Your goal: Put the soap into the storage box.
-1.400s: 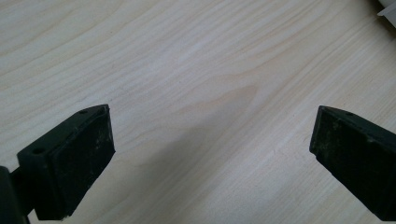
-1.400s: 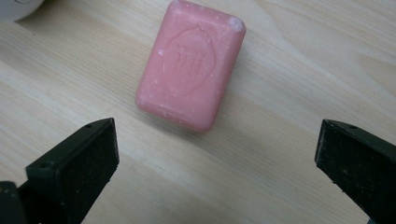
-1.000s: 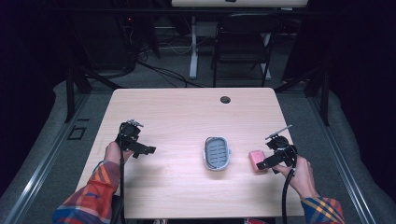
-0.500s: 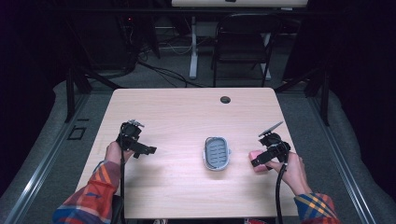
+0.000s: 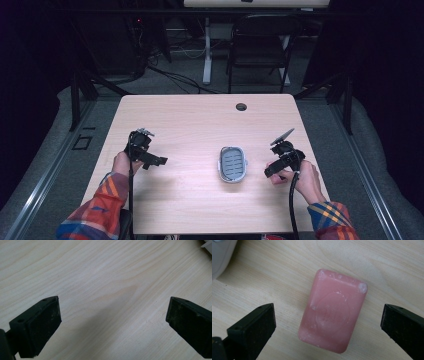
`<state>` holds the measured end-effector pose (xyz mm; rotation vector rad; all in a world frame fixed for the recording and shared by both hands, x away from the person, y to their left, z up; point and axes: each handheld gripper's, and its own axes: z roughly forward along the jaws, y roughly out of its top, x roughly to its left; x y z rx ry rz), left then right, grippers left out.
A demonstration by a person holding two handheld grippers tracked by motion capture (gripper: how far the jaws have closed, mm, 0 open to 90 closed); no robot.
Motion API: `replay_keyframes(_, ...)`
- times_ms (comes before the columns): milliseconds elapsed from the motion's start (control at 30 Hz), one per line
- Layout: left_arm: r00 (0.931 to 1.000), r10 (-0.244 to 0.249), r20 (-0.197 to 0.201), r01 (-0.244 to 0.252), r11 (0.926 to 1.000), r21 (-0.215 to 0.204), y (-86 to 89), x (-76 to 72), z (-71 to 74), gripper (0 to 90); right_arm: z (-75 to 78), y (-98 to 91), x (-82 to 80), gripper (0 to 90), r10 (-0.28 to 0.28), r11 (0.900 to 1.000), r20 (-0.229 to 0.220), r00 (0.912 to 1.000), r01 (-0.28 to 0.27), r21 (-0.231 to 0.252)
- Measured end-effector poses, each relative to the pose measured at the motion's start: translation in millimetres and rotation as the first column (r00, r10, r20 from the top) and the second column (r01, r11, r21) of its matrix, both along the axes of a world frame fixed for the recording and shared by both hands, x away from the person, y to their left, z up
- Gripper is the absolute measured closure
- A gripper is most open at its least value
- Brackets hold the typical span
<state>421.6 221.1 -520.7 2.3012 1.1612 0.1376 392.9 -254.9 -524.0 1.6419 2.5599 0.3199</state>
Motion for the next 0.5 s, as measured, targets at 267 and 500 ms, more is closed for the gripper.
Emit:
replay_keyframes(267, 1.0000, -0.002, -0.003, 0.002, 1.0000, 0.000, -0.2, 0.1, -0.3, 0.0, -4.3, 1.1, 2.9, 4.8, 0.000, 0.9999, -0.019, 0.9998, 0.000, -0.012)
replay_keyframes(500, 1.0000, -0.004, -0.006, 0.004, 1.0000, 0.001, -0.4, 0.3, -0.6, 0.0, -10.7, 0.1, 3.4, 13.9, -0.031, 0.9995, -0.021, 0.9993, 0.030, -0.013)
